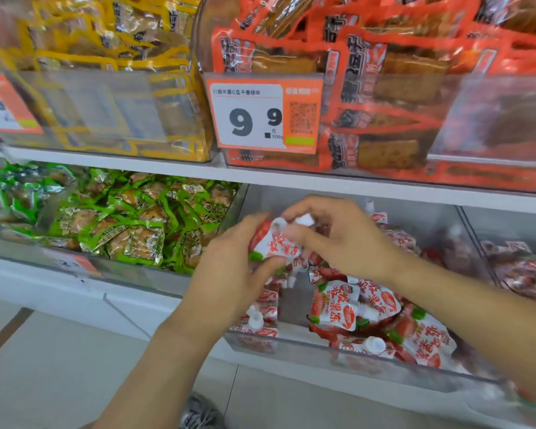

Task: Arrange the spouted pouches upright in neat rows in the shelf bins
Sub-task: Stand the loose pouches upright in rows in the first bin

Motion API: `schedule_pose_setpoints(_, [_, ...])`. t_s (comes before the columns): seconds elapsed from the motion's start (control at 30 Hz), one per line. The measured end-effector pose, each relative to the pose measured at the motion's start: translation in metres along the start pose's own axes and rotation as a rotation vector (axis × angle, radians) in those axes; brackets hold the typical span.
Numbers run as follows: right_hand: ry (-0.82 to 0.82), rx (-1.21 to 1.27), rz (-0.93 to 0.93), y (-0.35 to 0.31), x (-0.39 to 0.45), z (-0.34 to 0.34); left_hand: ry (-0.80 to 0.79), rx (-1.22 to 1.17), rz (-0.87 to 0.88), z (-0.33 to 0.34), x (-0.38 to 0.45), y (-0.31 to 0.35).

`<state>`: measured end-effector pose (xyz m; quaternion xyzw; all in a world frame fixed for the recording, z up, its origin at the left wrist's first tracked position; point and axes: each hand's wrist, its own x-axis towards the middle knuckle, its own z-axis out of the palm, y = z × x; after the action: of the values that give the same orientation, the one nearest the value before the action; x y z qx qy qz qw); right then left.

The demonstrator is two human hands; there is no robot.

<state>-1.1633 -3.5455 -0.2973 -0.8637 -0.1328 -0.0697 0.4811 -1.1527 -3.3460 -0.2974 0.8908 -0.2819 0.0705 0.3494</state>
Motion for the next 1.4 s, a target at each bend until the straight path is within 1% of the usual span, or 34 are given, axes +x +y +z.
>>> schedule_pose_setpoints(0.07, [-0.109,0.277,0.145,0.012,0.003,-0.002,0.058,0.029,-0.052,-0.006,-0.001,-0.004])
schedule_pose_setpoints(0.1, [-0.146,0.325,0.192,0.019,0.005,-0.006,0.094,0.004,-0.099,-0.010,-0.004,-0.007])
schedule_pose_setpoints(0.13, [-0.155,0.271,0.199,0.027,0.009,-0.012,0.132,-0.045,-0.140,-0.014,-0.008,-0.010])
schedule_pose_setpoints(0.17, [-0.168,0.130,0.173,0.035,0.015,-0.016,0.175,-0.107,-0.175,-0.019,-0.012,-0.013])
schedule_pose_setpoints(0.2, [-0.219,-0.057,0.132,0.041,0.021,-0.016,0.216,-0.170,-0.203,-0.022,-0.016,-0.017])
schedule_pose_setpoints(0.27, [-0.408,-0.420,0.062,0.049,0.035,-0.008,0.283,-0.256,-0.241,-0.028,-0.022,-0.022])
schedule_pose_setpoints(0.3, [-0.491,-0.549,0.041,0.053,0.040,-0.003,0.302,-0.273,-0.252,-0.030,-0.024,-0.024])
schedule_pose_setpoints(0.33, [-0.541,-0.630,0.033,0.058,0.043,0.004,0.312,-0.284,-0.261,-0.031,-0.026,-0.026])
schedule_pose_setpoints(0.4, [-0.554,-0.700,0.016,0.068,0.047,0.010,0.316,-0.320,-0.277,-0.033,-0.029,-0.028])
schedule_pose_setpoints(0.47, [-0.505,-0.751,-0.028,0.076,0.048,0.012,0.307,-0.347,-0.278,-0.033,-0.032,-0.027])
schedule_pose_setpoints(0.63, [-0.414,-0.815,-0.019,0.068,0.037,0.005,0.281,-0.374,-0.269,-0.032,-0.031,-0.028])
schedule_pose_setpoints(0.67, [-0.369,-0.820,-0.011,0.063,0.035,0.003,0.282,-0.376,-0.267,-0.032,-0.031,-0.027])
schedule_pose_setpoints(0.7, [-0.292,-0.797,-0.017,0.057,0.032,-0.001,0.284,-0.376,-0.266,-0.032,-0.030,-0.026])
schedule_pose_setpoints(0.77, [-0.106,-0.663,-0.052,0.050,0.032,-0.002,0.289,-0.379,-0.267,-0.031,-0.030,-0.025])
schedule_pose_setpoints(0.8, [-0.049,-0.574,-0.039,0.049,0.033,0.002,0.289,-0.380,-0.271,-0.031,-0.030,-0.025])
schedule_pose_setpoints(0.83, [-0.040,-0.484,0.009,0.049,0.034,0.007,0.287,-0.378,-0.274,-0.031,-0.031,-0.025])
schedule_pose_setpoints(0.9, [-0.143,-0.386,0.093,0.051,0.038,0.025,0.283,-0.376,-0.283,-0.031,-0.032,-0.025])
schedule_pose_setpoints(1.0, [-0.328,-0.395,0.112,0.057,0.043,0.053,0.286,-0.398,-0.290,-0.032,-0.033,-0.027])
schedule_pose_setpoints(1.07, [-0.381,-0.371,0.121,0.057,0.048,0.058,0.291,-0.396,-0.292,-0.032,-0.034,-0.029])
schedule_pose_setpoints(1.17, [-0.509,-0.297,0.178,0.058,0.055,0.051,0.298,-0.404,-0.293,-0.032,-0.033,-0.030])
schedule_pose_setpoints(1.27, [-0.581,-0.252,0.205,0.059,0.058,0.045,0.292,-0.408,-0.297,-0.032,-0.029,-0.030])
schedule_pose_setpoints(1.4, [-0.619,-0.301,0.217,0.054,0.061,0.042,0.288,-0.397,-0.294,-0.030,-0.025,-0.030])
